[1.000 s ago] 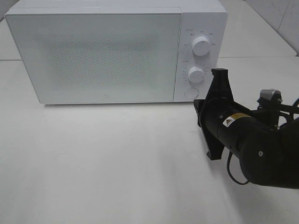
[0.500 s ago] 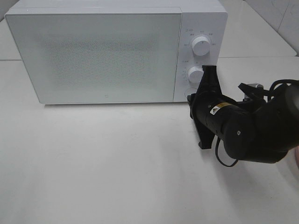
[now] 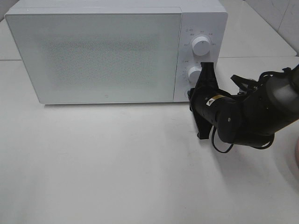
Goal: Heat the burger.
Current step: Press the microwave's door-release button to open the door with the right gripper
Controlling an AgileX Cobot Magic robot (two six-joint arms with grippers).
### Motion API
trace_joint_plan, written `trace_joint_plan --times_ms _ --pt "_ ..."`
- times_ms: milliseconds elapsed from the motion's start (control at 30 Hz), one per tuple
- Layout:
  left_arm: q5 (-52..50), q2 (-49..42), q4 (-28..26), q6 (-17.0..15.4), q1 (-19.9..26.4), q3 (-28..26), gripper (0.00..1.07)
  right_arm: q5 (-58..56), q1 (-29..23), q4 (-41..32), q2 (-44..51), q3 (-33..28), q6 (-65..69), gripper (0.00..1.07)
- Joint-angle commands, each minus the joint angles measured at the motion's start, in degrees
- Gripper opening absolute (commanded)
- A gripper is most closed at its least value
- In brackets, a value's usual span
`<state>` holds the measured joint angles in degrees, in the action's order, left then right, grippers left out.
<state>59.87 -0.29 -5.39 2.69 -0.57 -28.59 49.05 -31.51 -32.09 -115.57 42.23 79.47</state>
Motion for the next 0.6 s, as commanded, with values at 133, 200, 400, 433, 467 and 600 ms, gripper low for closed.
trace_joint_plan --times_ms 133,200,400,433,467,600 --pt "-0.5 -1.3 -0.2 -0.1 -0.2 0.1 1.01 -0.3 1.5 2.7 -2.8 2.7 0.8 0.03" --pt "-0.5 -1.3 -0.2 -0.1 -0.2 0.1 1.01 -0.3 1.6 2.8 -3.0 2.9 0.8 0.03" --pt "-0.5 -1.3 -0.2 -0.1 -0.2 0.1 1.01 -0.3 3.3 4.0 -4.5 4.3 0.7 0.03" --pt "-0.5 -1.3 -0.2 -0.1 -0.2 0.1 1.01 -0.3 3.3 4.0 -4.5 4.3 0.7 0.03" --pt "-0.5 -1.3 -0.2 -0.1 -0.2 0.1 1.01 -0.3 3.6 4.0 -4.6 4.3 0.7 0.03" --pt "-0.5 -1.3 -0.2 -0.1 -0.2 0.1 1.01 -0.2 3.6 4.3 -5.6 5.5 0.8 0.03"
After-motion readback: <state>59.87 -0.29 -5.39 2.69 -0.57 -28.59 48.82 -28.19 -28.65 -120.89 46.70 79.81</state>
